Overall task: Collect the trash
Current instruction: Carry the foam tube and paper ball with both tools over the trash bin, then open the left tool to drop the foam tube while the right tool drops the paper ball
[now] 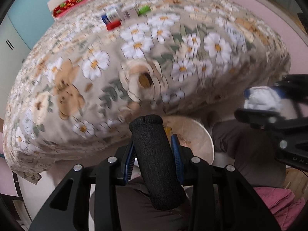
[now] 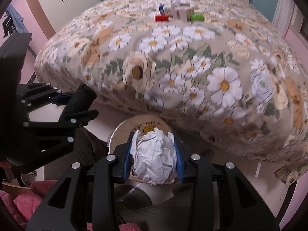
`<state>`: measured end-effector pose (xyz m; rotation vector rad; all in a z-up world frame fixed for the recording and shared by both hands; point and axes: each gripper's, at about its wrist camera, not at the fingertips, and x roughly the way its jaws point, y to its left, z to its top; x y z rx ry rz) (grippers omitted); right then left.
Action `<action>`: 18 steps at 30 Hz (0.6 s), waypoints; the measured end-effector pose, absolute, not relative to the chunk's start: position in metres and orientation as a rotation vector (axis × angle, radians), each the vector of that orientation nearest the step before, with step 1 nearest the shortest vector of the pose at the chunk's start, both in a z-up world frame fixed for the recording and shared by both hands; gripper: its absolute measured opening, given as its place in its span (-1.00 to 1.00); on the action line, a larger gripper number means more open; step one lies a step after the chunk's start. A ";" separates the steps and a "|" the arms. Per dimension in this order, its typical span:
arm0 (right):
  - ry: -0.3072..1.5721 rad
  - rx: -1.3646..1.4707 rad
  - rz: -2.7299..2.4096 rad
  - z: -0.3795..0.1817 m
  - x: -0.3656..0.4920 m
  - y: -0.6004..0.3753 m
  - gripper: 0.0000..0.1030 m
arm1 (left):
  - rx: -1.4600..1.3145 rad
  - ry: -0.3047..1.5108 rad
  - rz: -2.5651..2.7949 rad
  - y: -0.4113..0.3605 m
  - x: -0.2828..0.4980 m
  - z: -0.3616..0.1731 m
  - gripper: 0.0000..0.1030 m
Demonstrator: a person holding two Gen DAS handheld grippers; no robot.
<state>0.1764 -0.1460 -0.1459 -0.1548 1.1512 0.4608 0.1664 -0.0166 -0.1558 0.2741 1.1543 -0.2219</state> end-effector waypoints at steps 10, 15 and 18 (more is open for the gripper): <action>1.302 -0.151 0.461 -0.212 0.181 -0.143 -0.26 | 0.262 1.300 -0.239 -0.020 0.176 -0.215 -0.26; 1.390 -0.164 0.465 -0.251 0.183 -0.136 -0.26 | 0.243 1.372 -0.245 -0.021 0.181 -0.245 -0.26; 1.443 -0.173 0.472 -0.274 0.183 -0.132 -0.26 | 0.232 1.415 -0.245 -0.021 0.184 -0.265 -0.26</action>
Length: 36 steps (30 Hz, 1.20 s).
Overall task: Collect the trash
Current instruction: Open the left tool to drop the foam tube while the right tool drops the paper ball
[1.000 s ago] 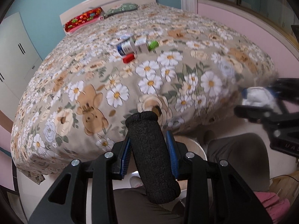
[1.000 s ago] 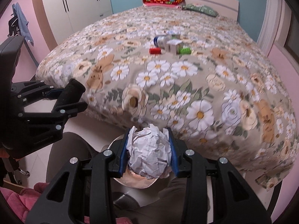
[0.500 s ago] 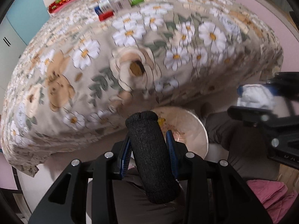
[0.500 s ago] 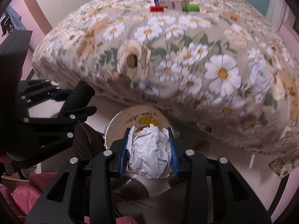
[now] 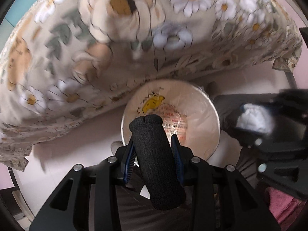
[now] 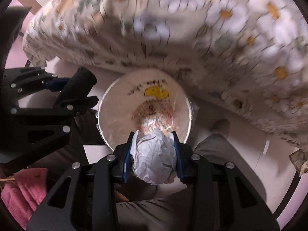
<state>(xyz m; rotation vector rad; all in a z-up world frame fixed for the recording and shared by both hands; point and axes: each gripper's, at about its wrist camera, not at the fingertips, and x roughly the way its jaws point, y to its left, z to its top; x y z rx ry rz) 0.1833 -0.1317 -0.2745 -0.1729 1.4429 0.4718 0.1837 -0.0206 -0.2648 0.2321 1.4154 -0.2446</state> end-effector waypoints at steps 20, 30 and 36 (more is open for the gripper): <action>1.683 -0.169 0.433 -0.398 0.194 -0.117 -0.26 | 0.052 1.659 -0.211 -0.012 0.211 -0.378 -0.26; 1.738 -0.154 0.422 -0.431 0.200 -0.114 -0.22 | 0.008 1.733 -0.167 -0.007 0.218 -0.420 -0.23; 1.749 -0.167 0.413 -0.441 0.203 -0.110 0.04 | 0.006 1.764 -0.139 -0.006 0.219 -0.431 0.21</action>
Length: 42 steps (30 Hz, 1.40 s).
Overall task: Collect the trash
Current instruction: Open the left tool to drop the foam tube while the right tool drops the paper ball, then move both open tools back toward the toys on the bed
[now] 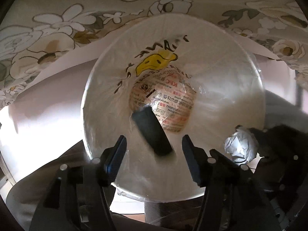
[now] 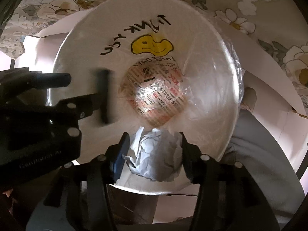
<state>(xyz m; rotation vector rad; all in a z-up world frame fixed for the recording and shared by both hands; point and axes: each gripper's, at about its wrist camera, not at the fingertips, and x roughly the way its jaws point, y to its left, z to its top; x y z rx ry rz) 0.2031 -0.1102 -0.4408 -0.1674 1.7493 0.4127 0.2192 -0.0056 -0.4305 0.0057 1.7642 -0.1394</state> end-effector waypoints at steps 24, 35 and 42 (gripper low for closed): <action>1.667 -0.182 0.416 -0.407 0.196 -0.114 0.21 | 0.001 1.708 -0.125 0.002 0.211 -0.394 0.21; 1.505 -0.186 0.438 -0.324 0.183 -0.132 0.21 | 0.026 1.555 -0.183 0.004 0.195 -0.305 0.21; 1.335 -0.225 0.444 -0.251 0.183 -0.146 0.20 | 0.038 1.388 -0.193 0.011 0.200 -0.228 0.21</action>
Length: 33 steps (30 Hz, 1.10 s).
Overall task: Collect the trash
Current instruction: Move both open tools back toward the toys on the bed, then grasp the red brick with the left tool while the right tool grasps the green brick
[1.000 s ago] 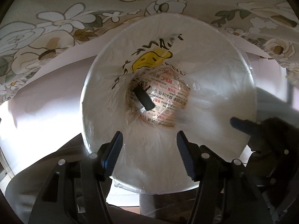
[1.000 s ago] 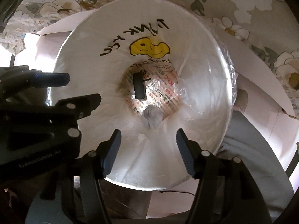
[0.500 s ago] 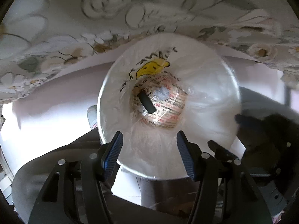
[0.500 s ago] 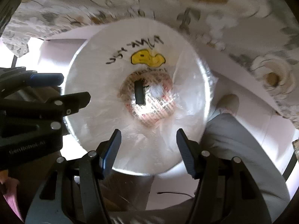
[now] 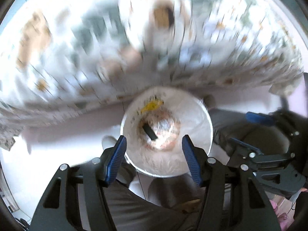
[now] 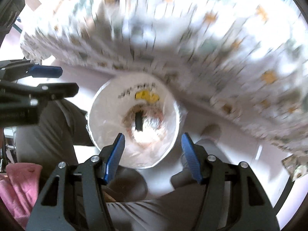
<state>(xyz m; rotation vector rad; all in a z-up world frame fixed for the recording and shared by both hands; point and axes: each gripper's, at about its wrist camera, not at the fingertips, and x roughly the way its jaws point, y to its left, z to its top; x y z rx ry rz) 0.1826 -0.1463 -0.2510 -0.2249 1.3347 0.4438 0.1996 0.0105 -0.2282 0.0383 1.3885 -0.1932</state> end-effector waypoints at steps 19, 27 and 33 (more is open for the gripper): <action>0.976 -0.266 0.462 -0.087 0.276 -0.170 0.20 | 0.234 1.103 -0.185 0.025 0.287 -0.104 0.21; 0.972 -0.290 0.489 -0.082 0.358 -0.167 0.20 | 0.260 1.111 -0.231 0.029 0.353 -0.107 0.21; 0.981 -0.346 0.515 -0.098 0.412 -0.158 0.20 | 0.289 1.100 -0.305 0.029 0.406 -0.117 0.21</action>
